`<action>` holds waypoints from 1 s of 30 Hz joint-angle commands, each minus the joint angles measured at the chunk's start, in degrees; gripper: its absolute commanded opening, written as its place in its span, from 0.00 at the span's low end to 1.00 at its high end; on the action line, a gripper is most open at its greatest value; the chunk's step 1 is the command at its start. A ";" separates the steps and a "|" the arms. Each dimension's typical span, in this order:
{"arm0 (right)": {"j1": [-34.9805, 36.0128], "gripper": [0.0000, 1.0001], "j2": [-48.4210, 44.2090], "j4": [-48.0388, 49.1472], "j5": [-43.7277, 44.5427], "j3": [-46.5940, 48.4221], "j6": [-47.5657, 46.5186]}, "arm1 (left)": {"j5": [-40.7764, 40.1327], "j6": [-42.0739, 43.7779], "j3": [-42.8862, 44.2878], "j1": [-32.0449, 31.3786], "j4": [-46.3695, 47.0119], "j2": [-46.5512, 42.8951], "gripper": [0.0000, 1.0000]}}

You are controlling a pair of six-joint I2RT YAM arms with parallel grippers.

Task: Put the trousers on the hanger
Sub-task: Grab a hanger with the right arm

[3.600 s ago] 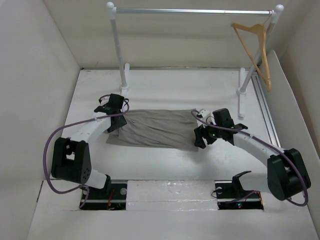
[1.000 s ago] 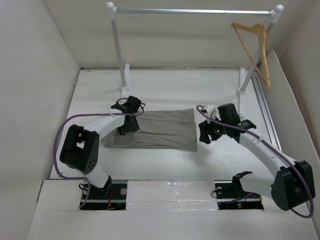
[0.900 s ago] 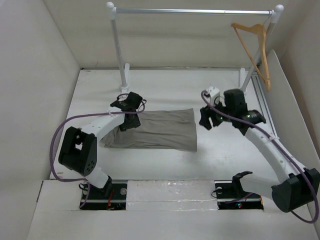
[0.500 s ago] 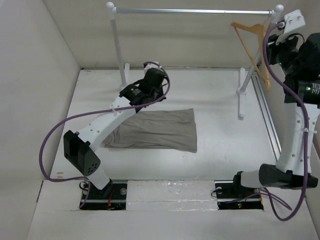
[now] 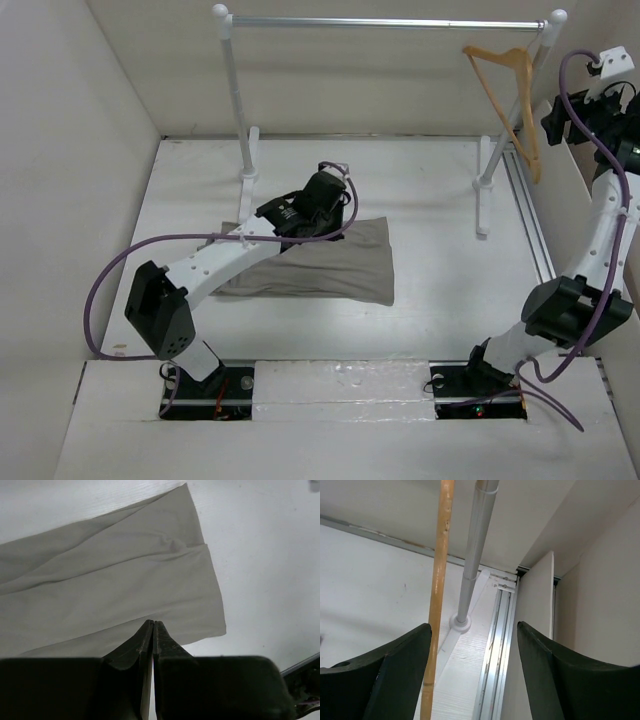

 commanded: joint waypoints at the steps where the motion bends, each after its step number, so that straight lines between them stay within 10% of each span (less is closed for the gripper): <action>1: -0.82 0.75 -0.12 1.88 -6.98 -2.55 -2.43 | 1.74 1.68 -0.72 0.07 3.57 -3.43 0.00; 11: -0.82 0.68 -0.48 5.49 -11.73 -10.83 -2.08 | 3.93 1.41 -0.81 0.07 4.09 -1.76 0.21; 20: 1.46 0.37 1.19 10.32 -11.11 -12.77 -1.64 | 4.20 1.41 0.34 0.07 3.22 -0.26 0.20; 30: 3.05 0.39 2.68 11.38 -10.06 -13.12 -3.22 | 3.84 1.50 2.44 0.07 1.81 0.71 0.19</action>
